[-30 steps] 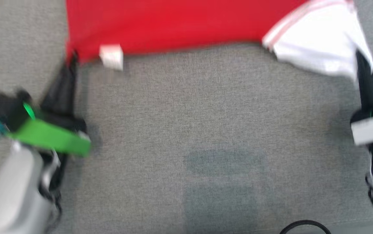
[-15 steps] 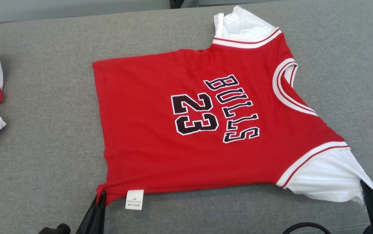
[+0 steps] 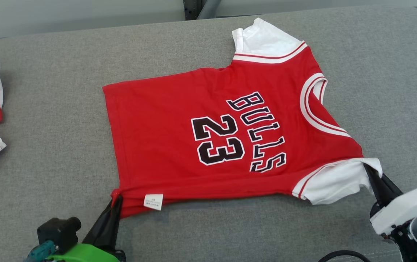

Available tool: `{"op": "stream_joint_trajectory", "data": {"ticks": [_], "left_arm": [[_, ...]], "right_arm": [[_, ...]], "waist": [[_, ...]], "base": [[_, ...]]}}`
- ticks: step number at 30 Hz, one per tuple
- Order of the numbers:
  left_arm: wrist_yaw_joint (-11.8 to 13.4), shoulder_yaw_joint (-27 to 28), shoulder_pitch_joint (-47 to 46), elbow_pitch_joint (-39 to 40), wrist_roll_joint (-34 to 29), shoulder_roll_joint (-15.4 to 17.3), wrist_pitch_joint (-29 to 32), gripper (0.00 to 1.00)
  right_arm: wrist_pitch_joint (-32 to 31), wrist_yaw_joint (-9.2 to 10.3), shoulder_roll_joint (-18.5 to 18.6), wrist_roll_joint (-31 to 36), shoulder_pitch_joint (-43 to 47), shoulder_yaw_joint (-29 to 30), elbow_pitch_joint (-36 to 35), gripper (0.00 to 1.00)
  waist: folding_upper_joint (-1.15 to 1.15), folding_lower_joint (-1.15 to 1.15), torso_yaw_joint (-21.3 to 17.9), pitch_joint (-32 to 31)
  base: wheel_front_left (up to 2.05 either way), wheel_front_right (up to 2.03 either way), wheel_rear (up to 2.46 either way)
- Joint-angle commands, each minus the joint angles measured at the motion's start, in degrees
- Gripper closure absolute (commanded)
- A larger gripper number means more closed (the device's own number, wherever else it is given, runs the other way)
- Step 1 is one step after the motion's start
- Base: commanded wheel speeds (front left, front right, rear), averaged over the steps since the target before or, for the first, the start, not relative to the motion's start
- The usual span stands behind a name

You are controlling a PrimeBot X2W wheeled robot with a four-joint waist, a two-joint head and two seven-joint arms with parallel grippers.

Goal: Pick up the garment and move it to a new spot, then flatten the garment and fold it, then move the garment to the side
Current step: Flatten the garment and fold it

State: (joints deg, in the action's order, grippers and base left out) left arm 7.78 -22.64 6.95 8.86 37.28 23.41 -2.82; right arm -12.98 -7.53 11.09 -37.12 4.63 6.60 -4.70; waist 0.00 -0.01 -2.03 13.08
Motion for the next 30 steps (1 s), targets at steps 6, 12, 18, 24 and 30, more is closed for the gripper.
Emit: {"op": "stream_joint_trajectory", "data": {"ticks": [6,12,18,24,30], "left_arm": [[0.3,-0.4,-6.3,-1.3,1.3,1.7,6.9,1.00],[-1.4,-2.2,-12.0,-3.0,1.9,2.3,12.6,1.00],[-2.5,-2.6,-15.8,-5.3,3.2,1.7,14.8,1.00],[-5.0,-4.4,-19.9,-11.0,3.6,0.6,16.1,1.00],[-7.3,-5.0,-21.6,-14.6,4.4,0.0,15.8,1.00]], "right_arm": [[-7.5,0.08,-0.3,2.9,-11.6,-2.0,6.5,1.00],[-11.6,0.08,0.3,4.6,-22.0,-0.7,11.3,1.00],[-14.9,0.08,1.0,7.5,-25.6,-2.7,15.2,1.00],[-13.0,0.08,1.0,9.7,-27.4,-4.6,19.7,1.00],[-9.9,0.08,1.8,10.9,-28.8,-4.4,22.8,1.00]], "waist": [[0.00,0.01,1.1,0.8],[0.00,0.01,2.5,1.2],[0.00,0.01,3.1,1.3],[0.00,0.01,3.4,1.3],[0.00,0.01,2.8,0.8]], "base": [[0.00,0.00,0.00],[0.00,0.00,0.00],[0.00,0.00,0.00],[0.00,0.00,0.00],[0.00,0.00,0.00]]}}
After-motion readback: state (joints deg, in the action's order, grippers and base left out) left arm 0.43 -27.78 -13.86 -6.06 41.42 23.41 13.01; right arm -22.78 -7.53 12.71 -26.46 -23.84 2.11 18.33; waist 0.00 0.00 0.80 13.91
